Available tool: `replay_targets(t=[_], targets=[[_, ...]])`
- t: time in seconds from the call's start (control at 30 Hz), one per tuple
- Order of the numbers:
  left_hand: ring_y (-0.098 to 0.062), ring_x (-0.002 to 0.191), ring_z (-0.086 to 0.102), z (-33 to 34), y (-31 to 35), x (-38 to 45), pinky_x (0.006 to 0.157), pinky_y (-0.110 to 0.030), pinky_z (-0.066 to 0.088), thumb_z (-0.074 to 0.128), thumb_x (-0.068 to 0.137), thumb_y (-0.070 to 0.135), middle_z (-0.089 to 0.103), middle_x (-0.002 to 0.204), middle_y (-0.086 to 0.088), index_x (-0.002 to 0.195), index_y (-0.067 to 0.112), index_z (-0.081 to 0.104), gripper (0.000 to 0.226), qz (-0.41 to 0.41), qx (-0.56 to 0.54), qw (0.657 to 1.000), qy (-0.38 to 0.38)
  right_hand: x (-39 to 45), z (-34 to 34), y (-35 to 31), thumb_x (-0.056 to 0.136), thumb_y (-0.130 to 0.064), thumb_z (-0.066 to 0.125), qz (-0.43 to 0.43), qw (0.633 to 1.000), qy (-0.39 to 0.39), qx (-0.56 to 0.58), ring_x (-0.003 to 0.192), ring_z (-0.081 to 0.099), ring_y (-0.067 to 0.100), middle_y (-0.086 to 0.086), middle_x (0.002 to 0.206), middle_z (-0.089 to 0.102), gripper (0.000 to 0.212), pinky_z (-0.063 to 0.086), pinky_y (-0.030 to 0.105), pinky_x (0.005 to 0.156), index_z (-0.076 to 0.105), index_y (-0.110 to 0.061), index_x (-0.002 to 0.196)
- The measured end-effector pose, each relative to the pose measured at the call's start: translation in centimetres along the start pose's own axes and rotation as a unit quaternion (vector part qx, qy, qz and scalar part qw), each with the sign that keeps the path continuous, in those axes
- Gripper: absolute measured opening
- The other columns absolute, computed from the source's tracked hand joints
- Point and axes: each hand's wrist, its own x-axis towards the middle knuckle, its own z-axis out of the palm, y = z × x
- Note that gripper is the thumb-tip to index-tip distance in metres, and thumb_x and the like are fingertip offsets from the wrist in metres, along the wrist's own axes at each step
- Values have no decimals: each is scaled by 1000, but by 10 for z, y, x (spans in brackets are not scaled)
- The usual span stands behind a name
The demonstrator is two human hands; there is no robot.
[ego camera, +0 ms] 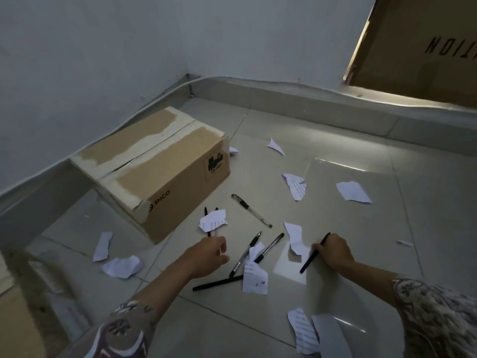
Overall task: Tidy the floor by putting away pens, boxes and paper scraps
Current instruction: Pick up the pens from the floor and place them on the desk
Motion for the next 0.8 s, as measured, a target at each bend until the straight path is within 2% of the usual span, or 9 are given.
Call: replay_targets(t=[0.1, 0.2, 0.3, 0.37, 0.47, 0.53, 0.6, 0.7, 0.8], targets=[[-21, 87, 53, 10, -9, -2, 72, -29, 38, 53, 90, 26, 57, 101, -4, 90, 16, 46, 12, -7, 2, 1000, 13, 2, 2, -1, 85, -15, 62, 18, 999, 34, 37, 58, 47, 22, 8, 60, 47, 40, 34, 28, 52, 38, -10, 54], [-20, 86, 51, 23, -12, -2, 68, -28, 37, 56, 86, 24, 56, 106, -6, 99, 12, 51, 19, -13, 22, 1000, 1, -8, 1, -5, 86, -13, 60, -8, 996, 59, 67, 47, 38, 18, 5, 48, 37, 44, 30, 28, 51, 37, -10, 48], [-19, 82, 46, 32, -10, 0, 56, -25, 30, 61, 82, 25, 48, 95, -2, 88, 16, 44, 21, -1, 66, 998, -12, -27, -1, -14, 87, -16, 58, -49, 991, 70, 102, 54, 48, 22, 8, 54, 48, 33, 35, 28, 54, 47, -7, 56], [-19, 81, 43, 37, -9, 2, 60, -28, 31, 63, 81, 22, 42, 93, -1, 76, 19, 36, 27, -4, 89, 996, -17, -39, 0, -22, 86, -17, 57, -83, 988, 60, 115, 61, 53, 24, 9, 62, 55, 24, 40, 29, 57, 54, -3, 66], [-25, 85, 49, 46, -8, 1, 68, -28, 33, 58, 82, 11, 42, 96, -6, 64, 21, 27, 37, -15, 94, 995, -11, -59, 7, -33, 83, -13, 59, -117, 982, 22, 149, 63, 56, 25, 12, 66, 59, 19, 48, 34, 63, 56, 1, 72], [-30, 98, 54, 49, -8, -1, 71, -30, 36, 54, 84, 7, 50, 107, -13, 73, 15, 37, 22, -15, 81, 996, -19, -73, 12, -40, 82, -10, 60, -130, 977, -5, 170, 62, 55, 25, 15, 67, 60, 15, 46, 33, 62, 55, -1, 71], [-31, 101, 55, 46, -12, -4, 74, -31, 41, 53, 84, 5, 53, 114, -16, 76, 13, 41, 16, -15, 65, 998, -22, -84, 18, -48, 80, -6, 61, -141, 971, -35, 190, 59, 51, 23, 13, 64, 57, 15, 42, 29, 60, 53, -9, 68], [-27, 90, 55, 36, -24, -12, 68, -25, 36, 53, 85, 5, 54, 94, -9, 61, 18, 35, 32, -28, 10, 1000, 1, -99, 22, -59, 81, -2, 59, -139, 959, -100, 227, 59, 50, 20, 9, 63, 55, 18, 40, 25, 52, 54, -13, 68], [-16, 73, 50, 24, -28, -18, 61, -22, 35, 61, 85, 8, 48, 72, 4, 60, 21, 42, 34, -42, -111, 993, 31, -108, 28, -69, 81, 5, 60, -116, 938, -183, 273, 57, 54, 17, 8, 63, 58, 20, 45, 22, 46, 59, -10, 68]])
